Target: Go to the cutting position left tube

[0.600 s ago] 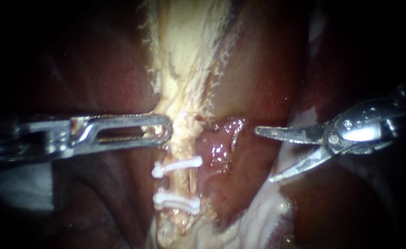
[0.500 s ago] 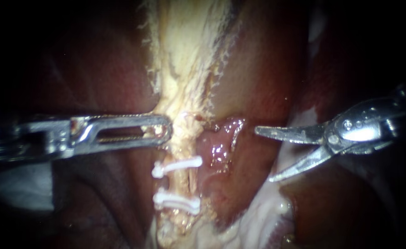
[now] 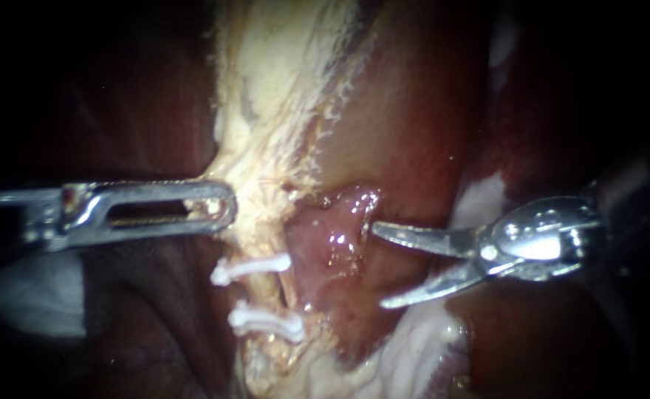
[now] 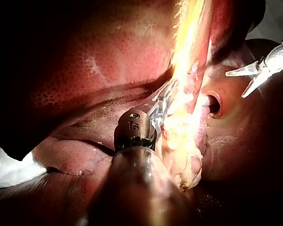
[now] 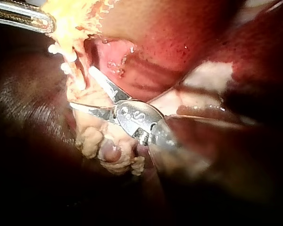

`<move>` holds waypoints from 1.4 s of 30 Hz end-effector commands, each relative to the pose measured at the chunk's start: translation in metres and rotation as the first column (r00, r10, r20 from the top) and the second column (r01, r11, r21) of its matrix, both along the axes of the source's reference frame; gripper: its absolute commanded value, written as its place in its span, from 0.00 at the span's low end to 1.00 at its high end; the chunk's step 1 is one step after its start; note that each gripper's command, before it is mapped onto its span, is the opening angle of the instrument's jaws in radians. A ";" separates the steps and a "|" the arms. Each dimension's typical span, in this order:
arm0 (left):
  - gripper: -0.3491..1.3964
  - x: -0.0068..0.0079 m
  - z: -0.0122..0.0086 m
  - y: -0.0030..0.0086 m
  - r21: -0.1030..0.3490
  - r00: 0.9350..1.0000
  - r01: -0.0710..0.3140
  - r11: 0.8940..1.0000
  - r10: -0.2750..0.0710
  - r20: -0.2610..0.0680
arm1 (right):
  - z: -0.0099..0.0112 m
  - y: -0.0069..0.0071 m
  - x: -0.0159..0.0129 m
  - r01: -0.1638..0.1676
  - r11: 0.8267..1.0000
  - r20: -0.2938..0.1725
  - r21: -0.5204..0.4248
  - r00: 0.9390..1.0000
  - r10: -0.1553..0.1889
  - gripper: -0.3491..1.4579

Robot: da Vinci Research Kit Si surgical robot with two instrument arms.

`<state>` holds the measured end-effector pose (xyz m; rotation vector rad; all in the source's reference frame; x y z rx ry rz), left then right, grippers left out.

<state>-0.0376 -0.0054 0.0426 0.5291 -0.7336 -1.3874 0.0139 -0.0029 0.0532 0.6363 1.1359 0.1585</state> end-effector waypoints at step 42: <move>0.00 0.0000 -0.0017 -0.0005 -0.006 1.000 0.013 1.000 -0.013 0.003 | 0.0087 -0.0050 0.0110 0.083 0.983 0.052 0.166 0.994 -0.093 0.97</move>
